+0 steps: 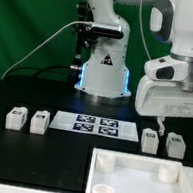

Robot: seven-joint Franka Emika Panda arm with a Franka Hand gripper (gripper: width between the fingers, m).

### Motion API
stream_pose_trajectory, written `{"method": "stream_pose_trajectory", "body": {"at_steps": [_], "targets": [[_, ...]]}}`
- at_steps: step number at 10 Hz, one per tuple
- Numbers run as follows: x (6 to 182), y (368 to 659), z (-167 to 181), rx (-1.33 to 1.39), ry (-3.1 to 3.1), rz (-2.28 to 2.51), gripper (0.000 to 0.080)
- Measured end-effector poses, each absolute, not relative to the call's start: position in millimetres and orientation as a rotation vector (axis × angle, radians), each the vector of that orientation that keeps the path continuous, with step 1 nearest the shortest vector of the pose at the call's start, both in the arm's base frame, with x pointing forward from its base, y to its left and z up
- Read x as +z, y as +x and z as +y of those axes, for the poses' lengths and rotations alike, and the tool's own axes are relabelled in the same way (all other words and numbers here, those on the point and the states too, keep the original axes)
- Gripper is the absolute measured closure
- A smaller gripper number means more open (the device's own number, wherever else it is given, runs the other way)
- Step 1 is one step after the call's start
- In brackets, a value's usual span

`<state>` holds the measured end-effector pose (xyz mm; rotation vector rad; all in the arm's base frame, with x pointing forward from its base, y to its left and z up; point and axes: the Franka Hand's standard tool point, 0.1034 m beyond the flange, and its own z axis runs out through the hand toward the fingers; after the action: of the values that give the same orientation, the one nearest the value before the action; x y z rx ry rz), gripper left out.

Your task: Assemble one leg

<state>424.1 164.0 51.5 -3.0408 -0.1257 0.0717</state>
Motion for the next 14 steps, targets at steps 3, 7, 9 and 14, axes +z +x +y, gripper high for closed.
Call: {"method": "stream_pose_trajectory", "body": {"at_steps": [3, 7, 9, 14], "targets": [[52.7, 417, 161, 0.438, -3.038, -0.147, 0.0150], [42.4, 410, 166, 1.130, -2.887, -0.062, 0.0150], [39.1, 407, 165, 1.232, -2.848, -0.073, 0.0150], [26.5, 397, 172, 1.277, -2.847, -0.046, 0.0150]]}}
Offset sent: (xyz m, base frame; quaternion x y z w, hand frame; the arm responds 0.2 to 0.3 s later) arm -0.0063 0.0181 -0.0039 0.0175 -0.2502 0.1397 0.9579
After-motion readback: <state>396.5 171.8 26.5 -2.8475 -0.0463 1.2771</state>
